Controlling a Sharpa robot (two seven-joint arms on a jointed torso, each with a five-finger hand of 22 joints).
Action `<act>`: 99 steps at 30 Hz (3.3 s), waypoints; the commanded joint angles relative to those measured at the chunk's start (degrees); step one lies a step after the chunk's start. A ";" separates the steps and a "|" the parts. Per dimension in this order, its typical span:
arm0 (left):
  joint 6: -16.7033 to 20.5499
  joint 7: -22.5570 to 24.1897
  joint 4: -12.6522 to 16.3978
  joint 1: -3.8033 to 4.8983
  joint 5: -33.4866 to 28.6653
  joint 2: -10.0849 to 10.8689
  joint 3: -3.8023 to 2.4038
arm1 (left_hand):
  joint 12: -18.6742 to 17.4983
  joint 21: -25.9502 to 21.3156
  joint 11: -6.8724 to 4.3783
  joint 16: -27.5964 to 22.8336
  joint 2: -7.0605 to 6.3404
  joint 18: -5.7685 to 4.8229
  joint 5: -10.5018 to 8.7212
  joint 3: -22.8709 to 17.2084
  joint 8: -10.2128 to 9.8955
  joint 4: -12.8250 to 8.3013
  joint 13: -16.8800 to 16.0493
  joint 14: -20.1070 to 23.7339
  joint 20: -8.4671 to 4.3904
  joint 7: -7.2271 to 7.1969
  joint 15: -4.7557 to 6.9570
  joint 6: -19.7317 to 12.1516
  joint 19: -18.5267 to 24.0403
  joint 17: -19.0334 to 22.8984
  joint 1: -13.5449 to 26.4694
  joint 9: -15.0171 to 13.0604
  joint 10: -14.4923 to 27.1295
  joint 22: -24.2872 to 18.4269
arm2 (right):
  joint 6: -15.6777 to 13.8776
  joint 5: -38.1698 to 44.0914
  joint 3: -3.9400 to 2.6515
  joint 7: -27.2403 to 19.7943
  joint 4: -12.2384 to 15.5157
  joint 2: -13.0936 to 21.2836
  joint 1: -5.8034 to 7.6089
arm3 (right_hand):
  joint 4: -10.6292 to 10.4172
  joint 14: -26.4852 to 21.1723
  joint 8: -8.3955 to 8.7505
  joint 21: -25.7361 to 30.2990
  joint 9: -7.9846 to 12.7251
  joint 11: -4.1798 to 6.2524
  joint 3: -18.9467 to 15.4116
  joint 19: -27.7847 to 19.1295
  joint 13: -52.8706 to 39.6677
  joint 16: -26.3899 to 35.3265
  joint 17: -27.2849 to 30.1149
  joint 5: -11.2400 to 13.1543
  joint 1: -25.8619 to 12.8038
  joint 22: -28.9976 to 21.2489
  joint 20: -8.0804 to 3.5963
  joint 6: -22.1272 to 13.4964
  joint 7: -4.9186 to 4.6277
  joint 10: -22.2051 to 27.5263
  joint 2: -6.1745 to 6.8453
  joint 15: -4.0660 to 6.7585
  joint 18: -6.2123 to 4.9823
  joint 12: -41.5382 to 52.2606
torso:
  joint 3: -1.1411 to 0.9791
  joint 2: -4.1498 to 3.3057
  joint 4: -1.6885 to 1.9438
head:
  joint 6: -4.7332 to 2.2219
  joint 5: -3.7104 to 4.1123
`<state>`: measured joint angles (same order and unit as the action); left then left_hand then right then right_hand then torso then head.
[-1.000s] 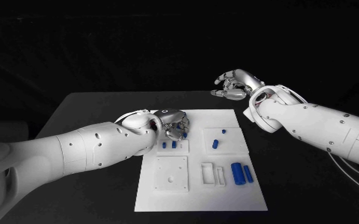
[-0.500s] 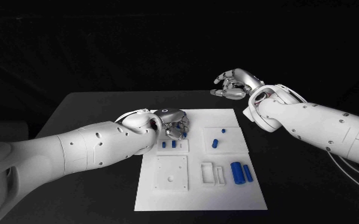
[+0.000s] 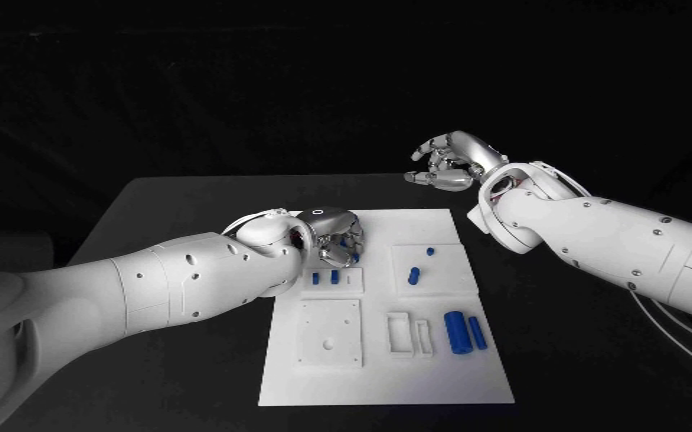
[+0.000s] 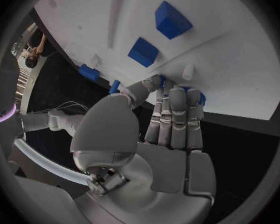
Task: Assemble the parts on the task board
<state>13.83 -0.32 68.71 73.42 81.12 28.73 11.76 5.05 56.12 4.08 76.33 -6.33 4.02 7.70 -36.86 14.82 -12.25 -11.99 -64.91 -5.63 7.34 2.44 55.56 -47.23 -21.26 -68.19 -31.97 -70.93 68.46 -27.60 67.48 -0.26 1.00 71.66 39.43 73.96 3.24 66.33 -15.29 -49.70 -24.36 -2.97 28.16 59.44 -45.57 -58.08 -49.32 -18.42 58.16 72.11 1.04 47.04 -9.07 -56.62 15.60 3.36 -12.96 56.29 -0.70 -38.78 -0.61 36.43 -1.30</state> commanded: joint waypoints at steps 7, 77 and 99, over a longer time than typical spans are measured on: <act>-3.54 -0.99 0.18 -0.72 0.88 -0.06 0.58 | 0.50 0.35 -0.43 0.43 2.22 0.37 3.03 -0.63 0.81 -0.91 -0.13 -1.09 -2.34 -0.47 0.36 1.59 -0.75 -0.04 -0.04 -0.01 -1.72 0.33 | 0.61 0.14 -0.03 -0.58 0.06 -0.05 -0.02 | -0.13 -0.38 -0.14 0.34 0.06 -0.03 0.19 0.06 0.13 0.06 0.11 -0.19 0.58 0.11 0.26 0.06 -0.41 0.30 -0.19 -0.17 -2.04 0.21 | 0.02 0.05 0.03 | -0.01 -0.04; 1.38 -0.26 7.81 -1.05 -6.91 10.94 -3.52 | 0.23 0.14 -1.07 0.33 2.24 0.29 4.00 -1.02 1.43 -0.99 0.23 -2.90 -3.19 -1.07 1.01 3.12 -2.28 0.25 1.12 0.24 -3.50 0.41 | 0.67 0.10 -0.03 -0.75 -0.15 0.04 -0.02 | -0.29 -0.41 -0.18 0.48 0.07 -0.03 0.16 0.09 0.45 0.01 0.20 -0.21 0.62 0.27 0.29 0.06 -0.41 0.39 -0.17 -0.17 -2.04 0.44 | 0.11 0.04 0.11 | -0.40 -0.74; 0.96 -0.22 6.72 -1.90 -6.36 9.88 -3.39 | 0.16 0.07 -1.05 0.22 2.30 0.24 3.94 -1.08 1.39 -1.01 0.28 -2.88 -3.18 -1.05 0.99 3.10 -2.27 0.31 1.12 0.29 -3.55 0.42 | 0.72 0.10 -0.03 -0.80 -0.26 -0.08 -0.02 | -0.32 -0.42 -0.19 0.53 0.07 -0.03 0.16 0.10 0.55 0.00 0.23 -0.22 0.66 0.32 0.29 0.05 -0.41 0.42 -0.19 -0.17 -2.04 0.51 | 0.00 0.01 0.03 | -0.13 -0.91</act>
<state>15.20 -0.64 75.42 71.60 74.23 38.80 8.37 5.54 56.34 3.05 76.77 -4.33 3.36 11.47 -37.60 15.92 -13.24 -11.73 -67.56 -6.12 6.30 3.26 58.41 -49.16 -21.02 -66.86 -31.64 -73.99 68.79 -27.52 67.44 -0.26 0.79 71.39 39.43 73.96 3.24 66.33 -15.29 -49.47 -24.36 -2.97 28.16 59.44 -45.11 -58.07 -49.14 -18.42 58.39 72.36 1.04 47.12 -9.23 -56.62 15.38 3.35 -12.96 56.51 -0.70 -38.77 -0.59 36.27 -2.27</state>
